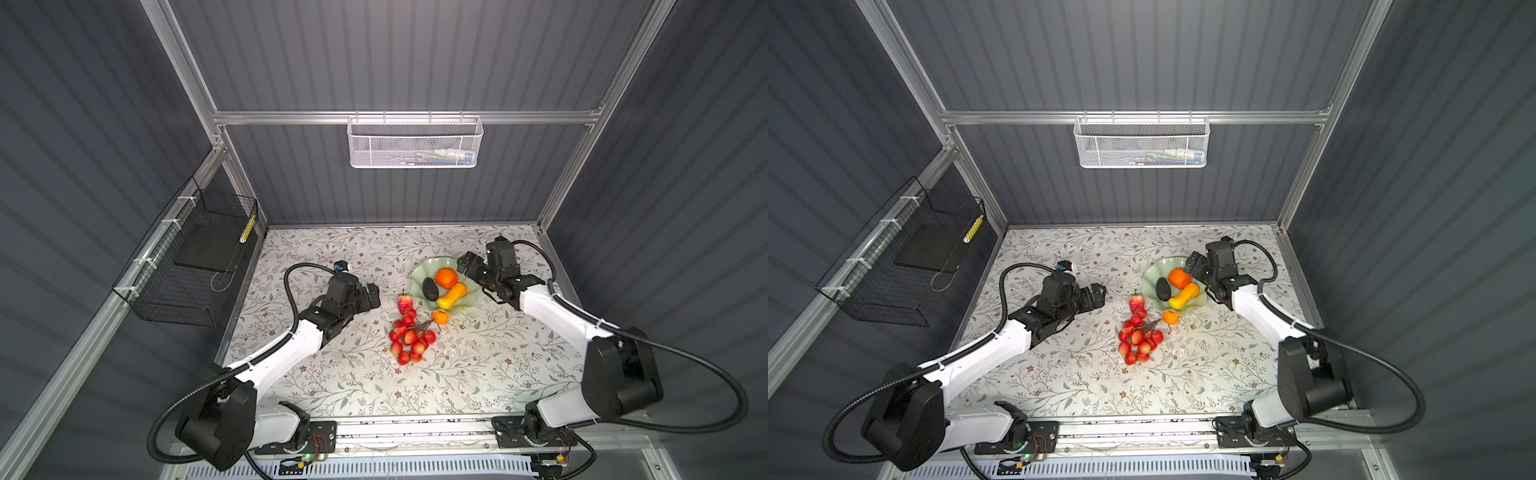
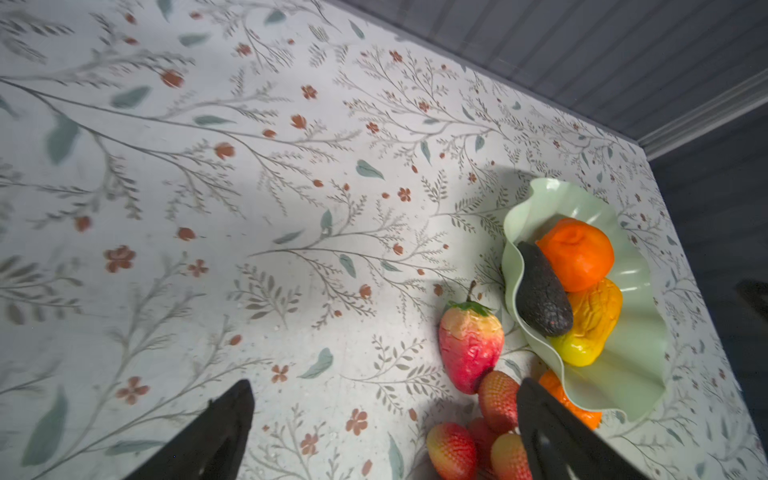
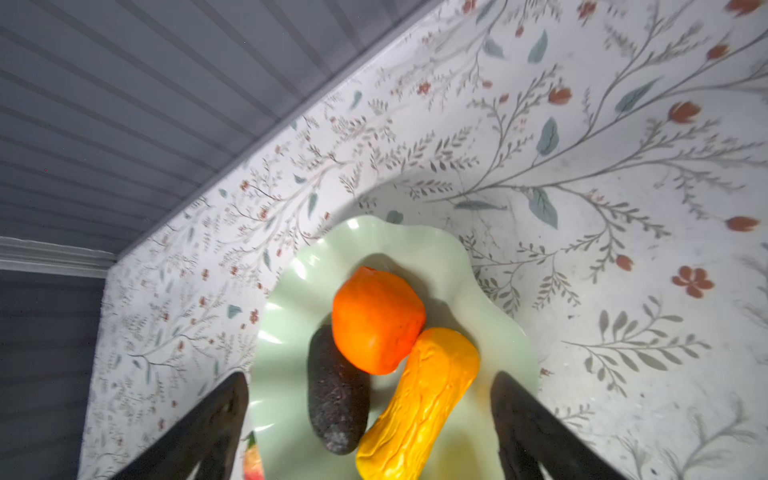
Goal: Place and organize the fake fruits in the fruit bowl
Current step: 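Place the yellow squash in the bowl with the right gripper, then grasp the pink pear with the left gripper and place it in the bowl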
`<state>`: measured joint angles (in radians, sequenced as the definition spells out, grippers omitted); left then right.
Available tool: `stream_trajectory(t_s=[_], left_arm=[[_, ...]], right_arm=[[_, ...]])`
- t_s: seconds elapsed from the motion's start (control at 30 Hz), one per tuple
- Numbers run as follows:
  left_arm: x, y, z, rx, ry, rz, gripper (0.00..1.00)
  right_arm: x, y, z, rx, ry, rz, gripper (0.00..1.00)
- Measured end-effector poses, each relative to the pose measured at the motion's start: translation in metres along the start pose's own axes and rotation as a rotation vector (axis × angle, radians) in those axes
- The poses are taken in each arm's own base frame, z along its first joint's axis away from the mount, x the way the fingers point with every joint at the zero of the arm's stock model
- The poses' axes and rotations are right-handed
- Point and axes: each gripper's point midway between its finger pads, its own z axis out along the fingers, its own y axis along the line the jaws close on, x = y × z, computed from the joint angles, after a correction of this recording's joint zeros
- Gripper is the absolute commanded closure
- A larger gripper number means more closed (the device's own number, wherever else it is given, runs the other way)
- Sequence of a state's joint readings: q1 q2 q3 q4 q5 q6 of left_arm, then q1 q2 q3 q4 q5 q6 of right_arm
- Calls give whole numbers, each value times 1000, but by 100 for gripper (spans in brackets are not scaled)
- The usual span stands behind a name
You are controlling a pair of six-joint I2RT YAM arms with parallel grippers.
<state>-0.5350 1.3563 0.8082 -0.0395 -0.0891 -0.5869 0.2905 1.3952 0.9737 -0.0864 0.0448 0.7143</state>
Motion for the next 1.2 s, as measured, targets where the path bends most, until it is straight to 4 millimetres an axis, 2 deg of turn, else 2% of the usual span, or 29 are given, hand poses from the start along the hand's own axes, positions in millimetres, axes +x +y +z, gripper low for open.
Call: stream_trajectory(t_s=[0.1,0.2,0.33,0.5,0.6,0.7,0.87,1.1,1.2], left_arm=[[9,-12,23,42,82,6,7],[23,-17,42,71,156,5,7],[38,-25,60,94,221,14,7],[43,-43,78,127,256,39,7],[49,-52,88,134,276,52,7],[59,-56,97,126,304,65,12],[69,-50,105,81,332,73,19],[72,-44,112,46,340,72,17],[72,-43,114,38,338,66,26]], right_arm=[[-12,3,-38,-46,-88,-5,1],[-10,-6,-68,-64,-144,-9,1],[-3,-22,-93,-45,-181,-9,1],[-4,-38,-113,0,-227,-6,1],[-6,-44,-118,21,-241,-4,1],[-6,-50,-119,42,-241,-1,1],[-1,-58,-119,64,-229,1,1],[1,-64,-122,74,-230,6,1],[3,-66,-121,79,-227,7,1]])
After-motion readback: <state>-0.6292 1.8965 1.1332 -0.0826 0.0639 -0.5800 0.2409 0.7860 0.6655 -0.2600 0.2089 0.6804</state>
